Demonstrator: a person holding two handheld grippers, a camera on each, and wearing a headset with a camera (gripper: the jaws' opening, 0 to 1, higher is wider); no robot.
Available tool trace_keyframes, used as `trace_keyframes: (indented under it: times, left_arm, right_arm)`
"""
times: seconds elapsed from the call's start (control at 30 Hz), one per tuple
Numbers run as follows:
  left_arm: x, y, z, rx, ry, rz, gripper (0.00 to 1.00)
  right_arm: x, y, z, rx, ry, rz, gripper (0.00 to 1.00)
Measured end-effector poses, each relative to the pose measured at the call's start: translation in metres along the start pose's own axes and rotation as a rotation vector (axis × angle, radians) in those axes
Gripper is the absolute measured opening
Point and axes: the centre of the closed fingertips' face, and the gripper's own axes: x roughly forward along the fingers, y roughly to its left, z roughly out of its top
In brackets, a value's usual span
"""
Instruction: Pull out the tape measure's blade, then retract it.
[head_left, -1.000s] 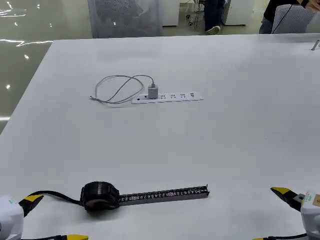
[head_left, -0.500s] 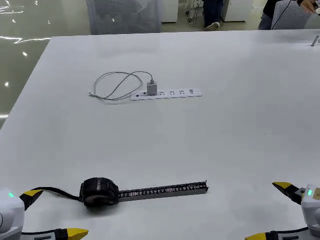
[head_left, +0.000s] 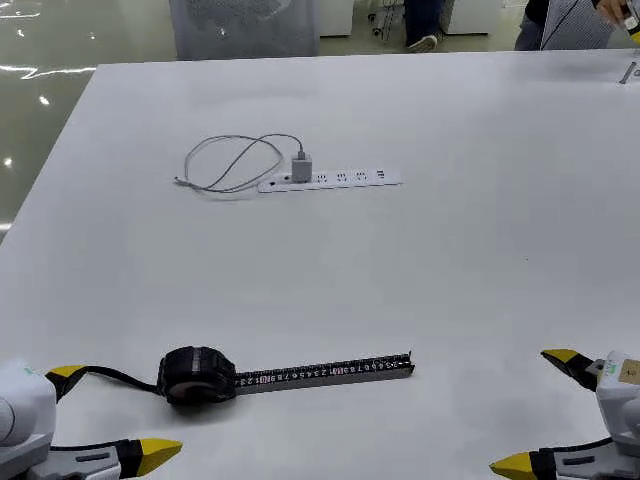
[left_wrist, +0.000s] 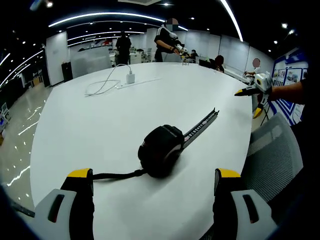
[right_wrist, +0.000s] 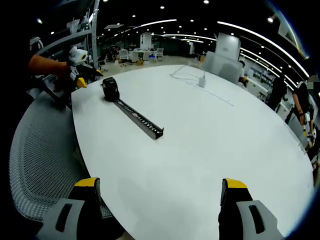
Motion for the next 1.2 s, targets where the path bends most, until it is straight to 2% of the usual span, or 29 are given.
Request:
trace_keyframes:
  times: [0.1,0.23,0.3,0.4,0.53,0.57,0.63,0.67,0.73,0.9,1.03,1.07,1.1,1.13,1.17,1.2]
  left_arm:
    - [0.002,0.0,0.002,0.015,0.0,0.006,0.99]
    - [0.004,0.001,0.002,0.002,0.012,0.017,0.99]
    - [0.005,0.0,0.004,-0.021,0.015,0.02,0.99]
    - [0.007,-0.004,0.012,-0.065,-0.012,0.015,0.99]
    - [0.012,-0.004,0.016,-0.055,-0.005,0.04,0.99]
    - [0.012,-0.002,0.017,-0.076,-0.002,0.061,0.99]
    - [0.013,0.0,0.02,-0.113,-0.008,0.072,0.99]
    - [0.013,0.001,0.025,-0.141,-0.027,0.075,0.99]
    - [0.013,0.002,0.029,-0.157,-0.037,0.082,0.99]
    - [0.014,-0.003,0.033,-0.146,-0.036,0.076,0.99]
    - [0.015,-0.004,0.034,-0.166,-0.04,0.085,0.99]
    - [0.015,-0.004,0.033,-0.189,-0.042,0.094,0.99]
    - [0.016,-0.004,0.032,-0.185,-0.036,0.093,0.99]
    - [0.016,-0.004,0.031,-0.153,-0.026,0.096,0.99]
    - [0.016,-0.002,0.032,-0.085,-0.033,0.122,0.99]
    - [0.016,-0.001,0.031,-0.069,-0.026,0.133,0.99]
  right_arm:
    - [0.001,0.0,0.002,-0.013,0.007,0.006,0.99]
    - [0.002,-0.001,0.01,-0.03,0.008,0.02,0.99]
    - [0.004,-0.002,0.012,-0.04,0.01,0.026,0.99]
    - [0.006,-0.005,0.015,-0.064,0.023,0.042,0.99]
    - [0.007,-0.012,0.022,-0.076,0.028,0.043,0.99]
    - [0.007,-0.012,0.025,-0.071,0.025,0.046,0.99]
    - [0.008,-0.015,0.028,-0.067,0.023,0.048,0.99]
    - [0.009,-0.016,0.029,-0.07,0.024,0.049,0.99]
    - [0.009,-0.017,0.031,-0.083,0.033,0.053,0.99]
    - [0.014,-0.021,0.033,-0.12,0.053,0.071,0.99]
    - [0.016,-0.022,0.041,-0.139,0.054,0.083,0.99]
    - [0.016,-0.022,0.043,-0.148,0.056,0.087,0.99]
    - [0.017,-0.022,0.044,-0.153,0.058,0.089,0.99]
    - [0.017,-0.023,0.045,-0.156,0.057,0.089,0.99]
    - [0.018,-0.023,0.048,-0.153,0.053,0.093,0.99]
    - [0.019,-0.023,0.049,-0.147,0.049,0.096,0.99]
